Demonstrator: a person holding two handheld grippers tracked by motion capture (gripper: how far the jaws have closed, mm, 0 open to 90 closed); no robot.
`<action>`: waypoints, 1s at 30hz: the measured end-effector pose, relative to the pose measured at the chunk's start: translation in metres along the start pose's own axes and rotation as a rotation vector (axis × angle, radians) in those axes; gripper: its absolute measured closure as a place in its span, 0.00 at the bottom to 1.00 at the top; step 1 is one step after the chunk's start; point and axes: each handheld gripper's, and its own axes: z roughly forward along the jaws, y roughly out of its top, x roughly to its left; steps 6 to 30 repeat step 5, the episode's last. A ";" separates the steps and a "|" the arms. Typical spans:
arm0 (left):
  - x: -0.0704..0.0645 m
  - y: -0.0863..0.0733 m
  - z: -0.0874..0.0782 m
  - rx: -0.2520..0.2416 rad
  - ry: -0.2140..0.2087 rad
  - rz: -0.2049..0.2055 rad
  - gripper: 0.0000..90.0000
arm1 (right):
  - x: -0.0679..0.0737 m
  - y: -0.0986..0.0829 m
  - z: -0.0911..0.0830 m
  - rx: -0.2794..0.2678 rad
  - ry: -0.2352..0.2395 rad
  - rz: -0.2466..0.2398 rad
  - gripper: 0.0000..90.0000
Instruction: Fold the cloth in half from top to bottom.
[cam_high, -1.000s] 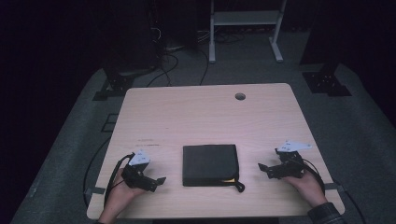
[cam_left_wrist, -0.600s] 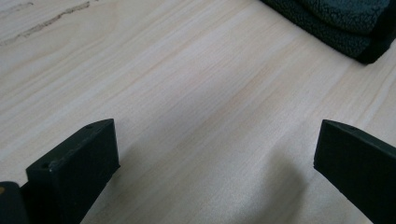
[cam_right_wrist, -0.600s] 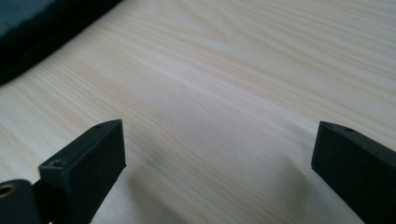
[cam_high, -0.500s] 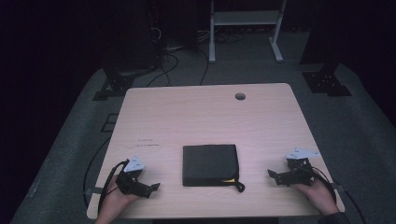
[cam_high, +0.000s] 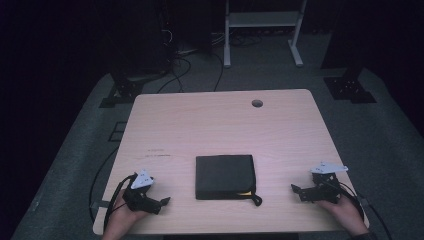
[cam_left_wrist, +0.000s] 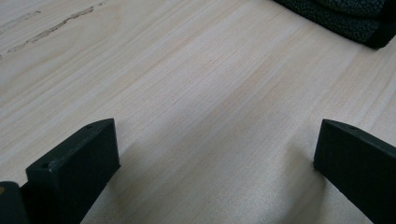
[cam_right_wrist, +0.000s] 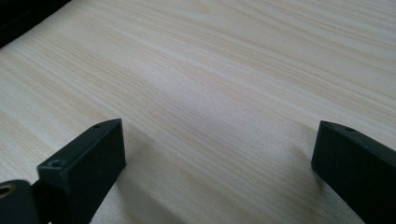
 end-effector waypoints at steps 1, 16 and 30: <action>0.000 0.000 0.000 0.000 0.000 -0.001 0.00 | 0.000 0.000 0.000 0.000 0.000 0.000 0.02; 0.000 0.000 0.000 0.000 0.000 0.000 0.00 | 0.000 0.000 0.000 0.000 0.000 0.000 0.02; 0.000 0.000 0.000 0.000 0.000 0.000 0.00 | 0.000 0.000 0.000 0.000 0.000 0.000 0.02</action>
